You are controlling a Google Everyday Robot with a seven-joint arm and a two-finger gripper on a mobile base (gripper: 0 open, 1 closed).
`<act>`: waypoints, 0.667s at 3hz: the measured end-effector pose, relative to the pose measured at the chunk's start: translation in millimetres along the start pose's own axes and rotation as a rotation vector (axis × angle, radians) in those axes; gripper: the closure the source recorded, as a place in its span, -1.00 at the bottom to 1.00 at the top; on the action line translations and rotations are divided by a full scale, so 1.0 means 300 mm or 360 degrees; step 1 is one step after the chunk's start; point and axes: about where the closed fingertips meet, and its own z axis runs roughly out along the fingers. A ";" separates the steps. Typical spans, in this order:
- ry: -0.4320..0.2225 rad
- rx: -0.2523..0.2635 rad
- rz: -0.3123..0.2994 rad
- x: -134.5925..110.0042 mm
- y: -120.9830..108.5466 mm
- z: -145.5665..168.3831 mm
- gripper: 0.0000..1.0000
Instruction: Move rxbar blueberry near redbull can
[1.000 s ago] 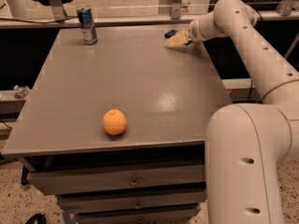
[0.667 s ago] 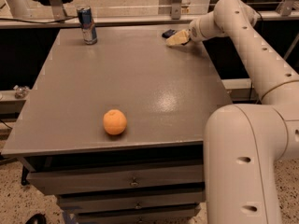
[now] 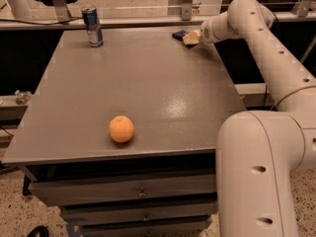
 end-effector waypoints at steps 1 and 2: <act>-0.0064 -0.0021 -0.0010 -0.046 0.017 -0.026 1.00; -0.0170 -0.0058 -0.0048 -0.133 0.052 -0.068 1.00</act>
Offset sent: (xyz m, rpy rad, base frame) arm -0.0150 0.0278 0.0868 0.0906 -0.1781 0.0939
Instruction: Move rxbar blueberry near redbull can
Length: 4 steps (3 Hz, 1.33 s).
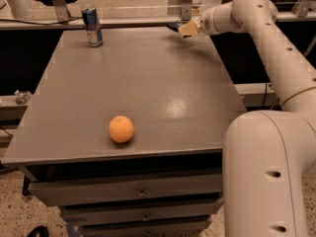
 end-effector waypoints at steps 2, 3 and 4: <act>-0.0176 -0.0163 -0.0189 -0.224 0.191 0.029 1.00; -0.0201 -0.0275 -0.0327 -0.304 0.338 0.080 1.00; -0.0196 -0.0373 -0.0435 -0.335 0.456 0.115 1.00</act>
Offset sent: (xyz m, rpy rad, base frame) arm -0.0038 0.1249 0.0878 0.0077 -0.1921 0.2660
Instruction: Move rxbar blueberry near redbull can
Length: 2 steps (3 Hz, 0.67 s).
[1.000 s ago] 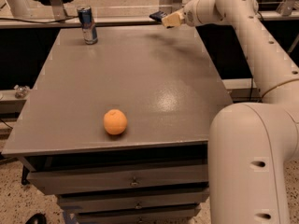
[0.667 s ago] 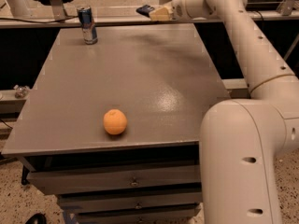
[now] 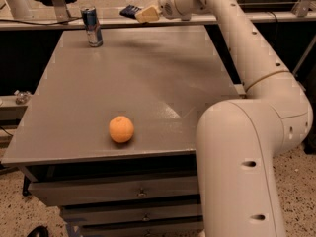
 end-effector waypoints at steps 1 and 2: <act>0.0018 -0.0106 -0.0076 -0.026 0.096 0.063 1.00; 0.0042 -0.0213 -0.0124 -0.031 0.190 0.126 1.00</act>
Offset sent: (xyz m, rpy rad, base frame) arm -0.0372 0.0892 -0.0241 -0.0850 0.0262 0.2188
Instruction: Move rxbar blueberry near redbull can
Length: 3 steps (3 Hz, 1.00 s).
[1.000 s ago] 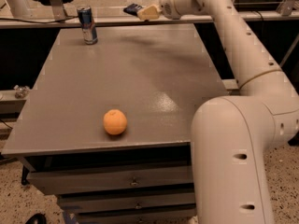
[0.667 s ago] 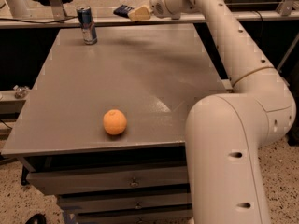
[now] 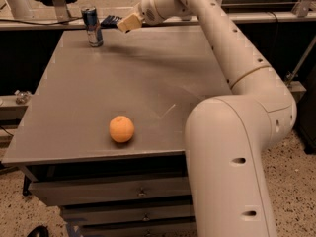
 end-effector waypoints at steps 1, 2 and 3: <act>0.0036 -0.0077 -0.0005 0.018 0.052 0.064 1.00; 0.0087 -0.0133 0.0012 0.057 0.085 0.121 1.00; 0.0130 -0.0183 0.0040 0.091 0.112 0.161 0.66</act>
Offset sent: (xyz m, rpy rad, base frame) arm -0.0021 0.0358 -0.0496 -0.0668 0.1067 0.0720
